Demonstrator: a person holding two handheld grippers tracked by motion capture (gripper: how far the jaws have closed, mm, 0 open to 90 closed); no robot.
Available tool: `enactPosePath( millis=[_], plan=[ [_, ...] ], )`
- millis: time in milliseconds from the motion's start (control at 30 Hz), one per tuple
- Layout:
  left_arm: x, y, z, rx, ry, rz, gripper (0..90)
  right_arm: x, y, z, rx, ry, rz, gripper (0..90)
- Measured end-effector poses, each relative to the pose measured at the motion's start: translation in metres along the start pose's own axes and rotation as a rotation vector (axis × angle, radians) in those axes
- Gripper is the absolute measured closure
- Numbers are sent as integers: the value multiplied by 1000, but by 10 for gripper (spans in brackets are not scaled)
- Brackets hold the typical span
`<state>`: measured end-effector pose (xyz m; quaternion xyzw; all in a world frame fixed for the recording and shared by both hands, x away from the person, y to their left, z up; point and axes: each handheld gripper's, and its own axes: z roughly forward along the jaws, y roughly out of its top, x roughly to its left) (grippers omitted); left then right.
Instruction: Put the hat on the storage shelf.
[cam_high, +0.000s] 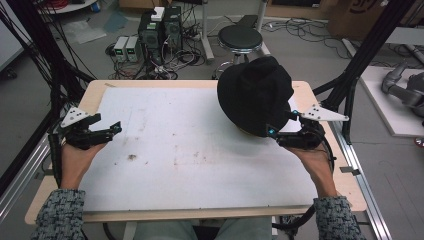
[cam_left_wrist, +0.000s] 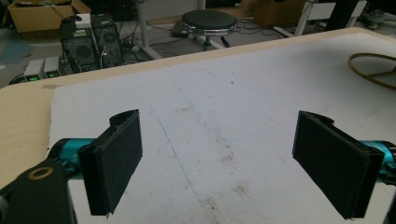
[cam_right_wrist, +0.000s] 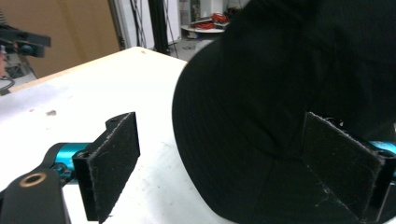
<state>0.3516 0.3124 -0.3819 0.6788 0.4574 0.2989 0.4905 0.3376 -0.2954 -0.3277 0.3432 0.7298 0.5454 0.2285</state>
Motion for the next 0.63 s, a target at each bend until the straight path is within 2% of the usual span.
enactPosePath(
  millis=[167,200,233,333,633],
  plan=[
    [0,0,0,1,0,-3,163,0,-11,0,-6,14,20,119],
    [-1,0,1,0,-1,-5,162,-1,-13,1,7,11,21,119],
    [-1,0,1,0,-2,-3,163,0,-14,2,24,-5,8,119],
    [-1,0,0,-2,-2,-4,162,0,-15,2,9,6,19,119],
    [-1,-1,2,3,-4,-1,163,1,-16,5,21,9,12,119]
  ],
)
